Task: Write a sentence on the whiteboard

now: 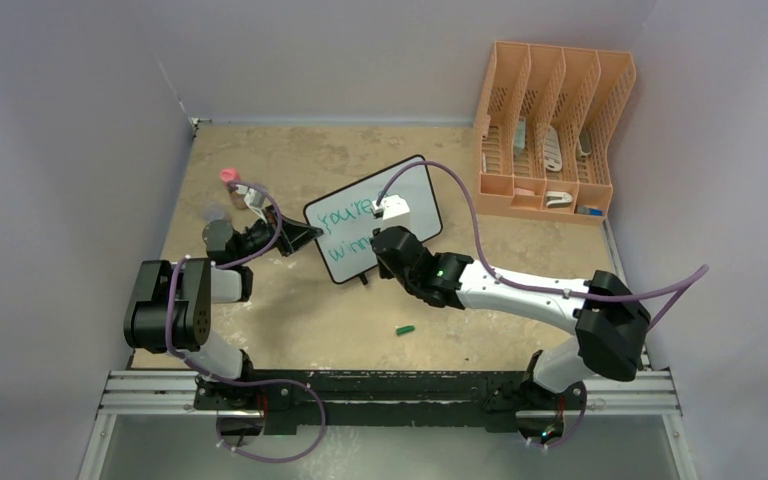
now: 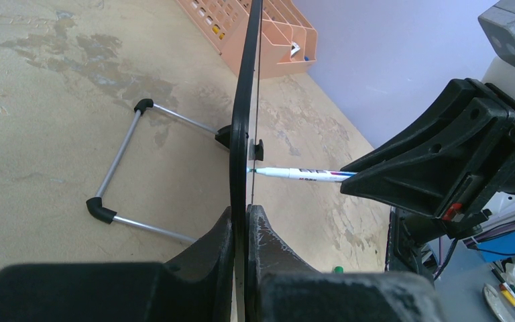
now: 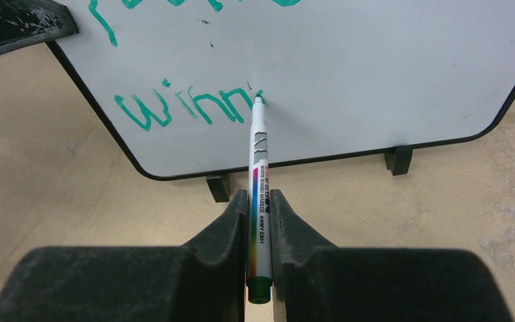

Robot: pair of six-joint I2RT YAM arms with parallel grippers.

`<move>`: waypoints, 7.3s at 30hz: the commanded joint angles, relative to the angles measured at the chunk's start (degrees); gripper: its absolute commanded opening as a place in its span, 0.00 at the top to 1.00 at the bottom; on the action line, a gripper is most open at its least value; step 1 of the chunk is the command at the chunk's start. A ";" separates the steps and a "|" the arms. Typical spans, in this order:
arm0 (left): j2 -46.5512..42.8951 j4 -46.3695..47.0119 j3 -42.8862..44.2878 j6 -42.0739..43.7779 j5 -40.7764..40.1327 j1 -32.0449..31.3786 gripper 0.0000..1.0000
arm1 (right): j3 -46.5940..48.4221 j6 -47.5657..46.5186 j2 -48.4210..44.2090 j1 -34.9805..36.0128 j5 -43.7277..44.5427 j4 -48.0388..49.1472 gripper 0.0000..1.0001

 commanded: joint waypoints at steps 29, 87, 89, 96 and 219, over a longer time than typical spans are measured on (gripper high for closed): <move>-1.25 2.14 0.61 1.19 0.29 0.47 1.00 | -0.21 -1.24 -0.51 -1.49 5.16 1.84 1.00; -1.38 1.85 0.77 1.19 0.18 0.47 1.00 | -2.58 -3.34 -0.90 -0.33 0.49 1.22 1.00; -1.49 1.77 0.74 1.27 0.20 0.47 1.00 | -2.58 -2.80 -0.88 -0.33 0.77 0.50 1.00; -1.60 1.39 0.88 1.43 0.20 0.47 1.00 | -2.38 -1.89 -0.87 -0.33 2.80 -0.29 1.00; -2.04 0.17 0.88 2.15 -0.06 0.47 1.00 | -4.04 -0.28 -1.16 -2.35 0.72 0.35 1.00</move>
